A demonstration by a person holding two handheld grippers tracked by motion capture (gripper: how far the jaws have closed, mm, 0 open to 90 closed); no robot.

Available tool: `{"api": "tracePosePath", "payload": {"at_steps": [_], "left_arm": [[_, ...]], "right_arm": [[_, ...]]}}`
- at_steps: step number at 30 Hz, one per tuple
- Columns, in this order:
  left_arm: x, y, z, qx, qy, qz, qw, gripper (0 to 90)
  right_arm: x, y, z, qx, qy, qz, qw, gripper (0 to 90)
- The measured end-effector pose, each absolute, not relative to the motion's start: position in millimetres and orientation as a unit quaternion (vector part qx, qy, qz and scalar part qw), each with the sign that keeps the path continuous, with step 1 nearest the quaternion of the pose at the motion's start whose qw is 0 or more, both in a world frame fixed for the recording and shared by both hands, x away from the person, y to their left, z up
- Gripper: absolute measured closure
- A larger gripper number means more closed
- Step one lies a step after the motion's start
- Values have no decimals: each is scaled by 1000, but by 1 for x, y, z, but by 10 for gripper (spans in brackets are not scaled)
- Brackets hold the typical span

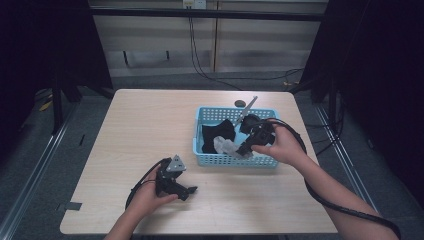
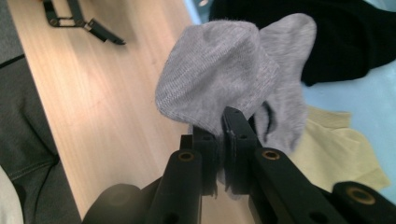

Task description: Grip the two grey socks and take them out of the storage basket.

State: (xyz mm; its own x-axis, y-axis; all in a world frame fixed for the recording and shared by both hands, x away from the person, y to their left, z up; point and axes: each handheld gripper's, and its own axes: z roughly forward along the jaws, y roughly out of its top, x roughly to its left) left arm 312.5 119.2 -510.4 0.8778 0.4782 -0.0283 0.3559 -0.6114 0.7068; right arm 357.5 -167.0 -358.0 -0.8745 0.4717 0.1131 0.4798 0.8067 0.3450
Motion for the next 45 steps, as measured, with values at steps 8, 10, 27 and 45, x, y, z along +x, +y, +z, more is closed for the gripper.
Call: {"api": "tracePosePath", "payload": {"at_steps": [8, 10, 27, 45], "left_arm": [[312, 119, -510, 894, 234, 81, 374, 23], [313, 119, -510, 894, 233, 82, 374, 23], [312, 119, -510, 894, 233, 82, 374, 23], [312, 119, -510, 894, 233, 82, 374, 24]], "right_arm": [[337, -157, -363, -223, -957, -184, 12, 848], [332, -154, -366, -216, -959, -185, 12, 847], [313, -140, -409, -198, -965, -171, 22, 840], [308, -131, -431, -185, -969, -161, 16, 809]]}}
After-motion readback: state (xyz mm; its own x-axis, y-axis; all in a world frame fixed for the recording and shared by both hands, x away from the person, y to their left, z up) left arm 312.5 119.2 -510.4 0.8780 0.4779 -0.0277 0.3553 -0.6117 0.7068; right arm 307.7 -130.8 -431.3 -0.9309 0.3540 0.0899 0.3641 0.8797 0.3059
